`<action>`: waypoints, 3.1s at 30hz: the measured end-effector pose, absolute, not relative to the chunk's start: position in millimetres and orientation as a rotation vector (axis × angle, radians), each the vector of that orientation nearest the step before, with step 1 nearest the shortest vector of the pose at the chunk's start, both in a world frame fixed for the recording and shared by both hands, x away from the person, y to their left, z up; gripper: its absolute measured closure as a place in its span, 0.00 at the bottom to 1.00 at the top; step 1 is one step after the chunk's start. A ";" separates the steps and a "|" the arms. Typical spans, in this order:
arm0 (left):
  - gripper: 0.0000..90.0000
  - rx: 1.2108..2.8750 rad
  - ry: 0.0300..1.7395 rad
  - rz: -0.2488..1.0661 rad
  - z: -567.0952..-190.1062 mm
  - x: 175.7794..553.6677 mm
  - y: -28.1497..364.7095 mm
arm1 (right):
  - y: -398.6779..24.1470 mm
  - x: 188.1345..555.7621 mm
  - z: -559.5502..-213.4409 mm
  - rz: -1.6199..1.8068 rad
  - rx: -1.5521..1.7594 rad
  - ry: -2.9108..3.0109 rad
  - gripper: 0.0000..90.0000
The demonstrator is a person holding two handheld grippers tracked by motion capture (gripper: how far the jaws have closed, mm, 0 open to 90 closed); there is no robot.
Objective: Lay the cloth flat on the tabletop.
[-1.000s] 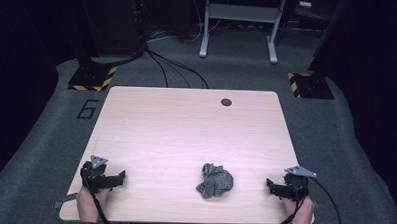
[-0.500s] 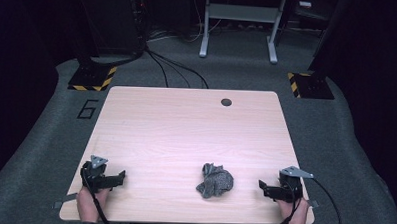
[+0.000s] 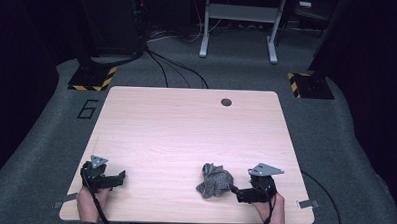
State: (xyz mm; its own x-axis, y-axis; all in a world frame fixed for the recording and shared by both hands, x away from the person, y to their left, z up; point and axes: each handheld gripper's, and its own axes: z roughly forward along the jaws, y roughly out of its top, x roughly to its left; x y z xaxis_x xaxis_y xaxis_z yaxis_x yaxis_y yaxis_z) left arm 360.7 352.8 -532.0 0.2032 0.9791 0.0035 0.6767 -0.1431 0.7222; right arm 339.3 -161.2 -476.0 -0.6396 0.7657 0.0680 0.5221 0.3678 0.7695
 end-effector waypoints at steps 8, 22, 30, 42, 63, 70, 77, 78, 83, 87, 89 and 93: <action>0.01 1.891 1.537 0.660 -532.1 360.7 352.9 | -121.2 347.6 -476.9 1.113 1.048 2.453 0.04; 0.01 1.891 1.537 0.661 -532.1 360.6 352.8 | -95.0 349.0 -484.2 0.987 1.006 2.457 0.32; 0.01 1.892 1.536 0.661 -532.1 360.6 352.8 | -95.3 349.4 -493.2 0.964 1.008 2.494 0.67; 0.01 1.892 1.537 0.661 -532.0 360.6 352.8 | -97.2 343.4 -483.6 1.027 0.982 2.456 0.76; 0.01 1.892 1.536 0.661 -532.1 360.6 352.8 | -60.9 409.3 -429.5 1.158 0.876 2.361 0.71; 0.01 1.890 1.532 0.657 -532.1 361.4 353.2 | -47.8 436.5 -438.2 1.109 0.952 2.396 0.23; 0.00 1.899 1.556 0.656 -530.5 367.9 351.1 | -75.2 432.7 -447.1 1.142 1.021 2.407 0.20; 0.00 1.922 1.583 0.641 -527.1 372.7 349.1 | -81.3 434.9 -446.9 1.148 1.048 2.401 0.21; 0.01 1.919 1.486 0.568 -512.7 386.6 332.1 | -81.5 441.3 -442.6 1.130 1.044 2.396 0.26; 0.01 1.954 1.358 0.508 -496.6 404.2 306.2 | -74.8 447.3 -438.2 1.118 1.045 2.386 0.31; 0.03 1.962 1.309 0.473 -490.9 412.0 295.1 | -71.0 451.4 -437.2 1.114 1.043 2.396 0.33; 0.07 1.996 1.195 0.399 -479.3 429.7 269.3 | -63.1 458.6 -436.1 1.101 1.037 2.399 0.38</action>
